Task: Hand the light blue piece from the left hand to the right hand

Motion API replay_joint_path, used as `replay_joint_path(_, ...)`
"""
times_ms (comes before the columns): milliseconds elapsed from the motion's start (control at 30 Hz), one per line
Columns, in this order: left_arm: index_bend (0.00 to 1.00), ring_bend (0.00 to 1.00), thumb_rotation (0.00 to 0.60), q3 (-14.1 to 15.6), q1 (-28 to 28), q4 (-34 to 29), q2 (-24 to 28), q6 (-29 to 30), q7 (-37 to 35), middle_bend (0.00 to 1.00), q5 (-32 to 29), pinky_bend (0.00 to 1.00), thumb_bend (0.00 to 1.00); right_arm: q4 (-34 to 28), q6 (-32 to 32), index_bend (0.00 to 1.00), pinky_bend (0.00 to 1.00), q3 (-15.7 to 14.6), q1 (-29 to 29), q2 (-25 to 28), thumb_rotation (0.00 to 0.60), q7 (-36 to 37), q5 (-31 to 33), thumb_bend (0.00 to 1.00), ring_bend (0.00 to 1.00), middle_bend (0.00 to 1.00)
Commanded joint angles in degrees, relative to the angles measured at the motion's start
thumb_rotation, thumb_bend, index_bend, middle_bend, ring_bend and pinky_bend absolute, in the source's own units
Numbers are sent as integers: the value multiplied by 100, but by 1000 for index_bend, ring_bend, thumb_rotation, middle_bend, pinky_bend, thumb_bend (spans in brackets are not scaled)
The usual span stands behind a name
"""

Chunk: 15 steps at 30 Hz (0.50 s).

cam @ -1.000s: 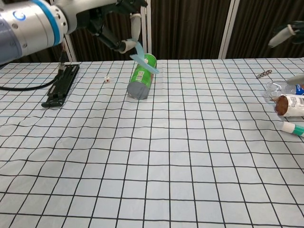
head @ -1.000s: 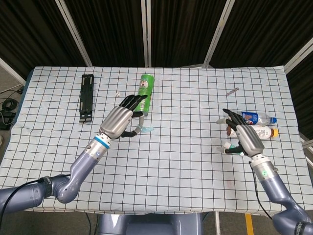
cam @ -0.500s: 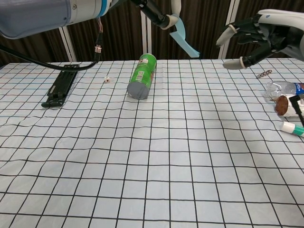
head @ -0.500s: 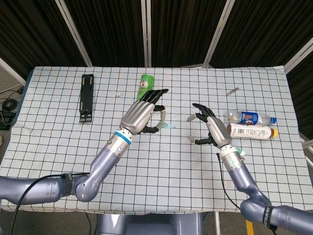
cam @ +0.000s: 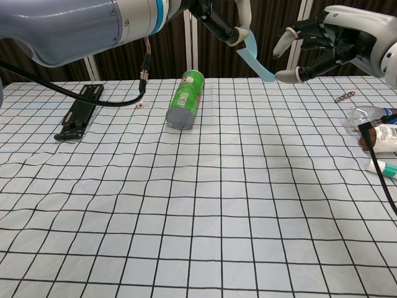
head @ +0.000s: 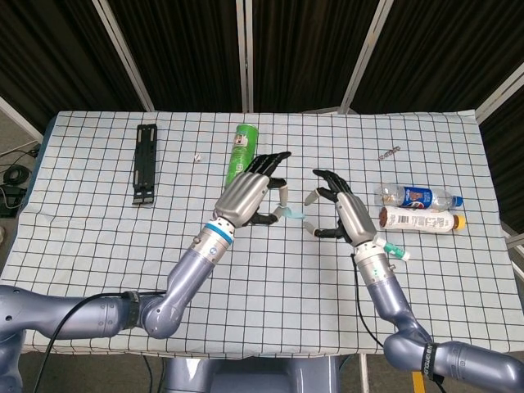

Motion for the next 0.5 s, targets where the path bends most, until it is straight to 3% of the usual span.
replay_joint_path(33, 899, 0, 600, 13, -26, 37, -119, 108, -41, 0, -25, 0, 696, 23, 29, 523, 0, 11, 3, -32, 600, -35, 35, 172, 0, 99)
replay_joint_path(500, 899, 0, 600, 55, -144, 21, -282, 339, 76, 0, 15, 0, 696, -55, 54, 557, 0, -28, -10, -47, 600, 6, -31, 236, 0, 103)
